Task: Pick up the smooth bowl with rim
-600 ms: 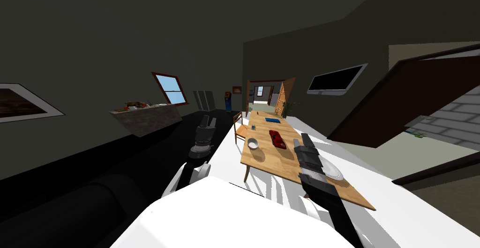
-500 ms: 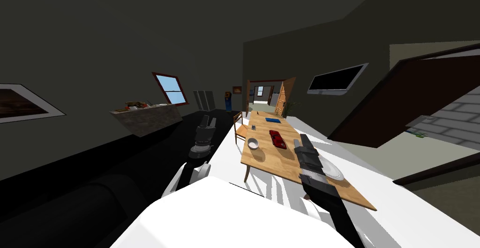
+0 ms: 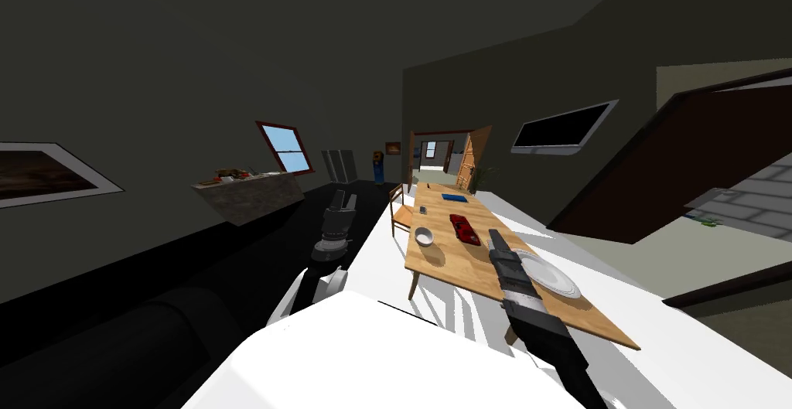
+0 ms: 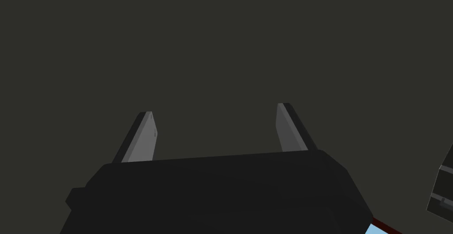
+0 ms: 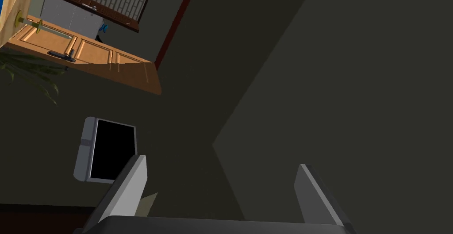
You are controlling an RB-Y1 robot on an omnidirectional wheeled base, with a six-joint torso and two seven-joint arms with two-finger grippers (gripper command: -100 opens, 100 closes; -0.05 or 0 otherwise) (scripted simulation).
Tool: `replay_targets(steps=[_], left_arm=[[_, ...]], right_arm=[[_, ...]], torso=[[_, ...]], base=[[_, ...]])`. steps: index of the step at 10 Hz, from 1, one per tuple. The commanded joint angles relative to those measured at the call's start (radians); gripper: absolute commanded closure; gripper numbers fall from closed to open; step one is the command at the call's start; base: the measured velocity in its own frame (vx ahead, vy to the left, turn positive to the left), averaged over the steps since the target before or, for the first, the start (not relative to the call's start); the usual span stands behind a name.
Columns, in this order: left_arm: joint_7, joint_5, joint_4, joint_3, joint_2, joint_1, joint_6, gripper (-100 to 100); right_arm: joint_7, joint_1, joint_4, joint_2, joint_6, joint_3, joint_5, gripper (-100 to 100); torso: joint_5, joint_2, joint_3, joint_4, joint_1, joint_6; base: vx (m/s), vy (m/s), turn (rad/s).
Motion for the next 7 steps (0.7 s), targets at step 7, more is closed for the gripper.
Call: replay_targets(steps=[7], left_arm=[[0.0,0.0,0.0,0.0,0.0,0.0,0.0,0]], right_arm=[[0.045,0.156,0.063,-0.058,0.149,-0.073,0.178,-100]], torso=[[0.001,-0.003,-0.002,-0.001,0.002,0.0]], base=[[-0.015,0.159,0.046]])
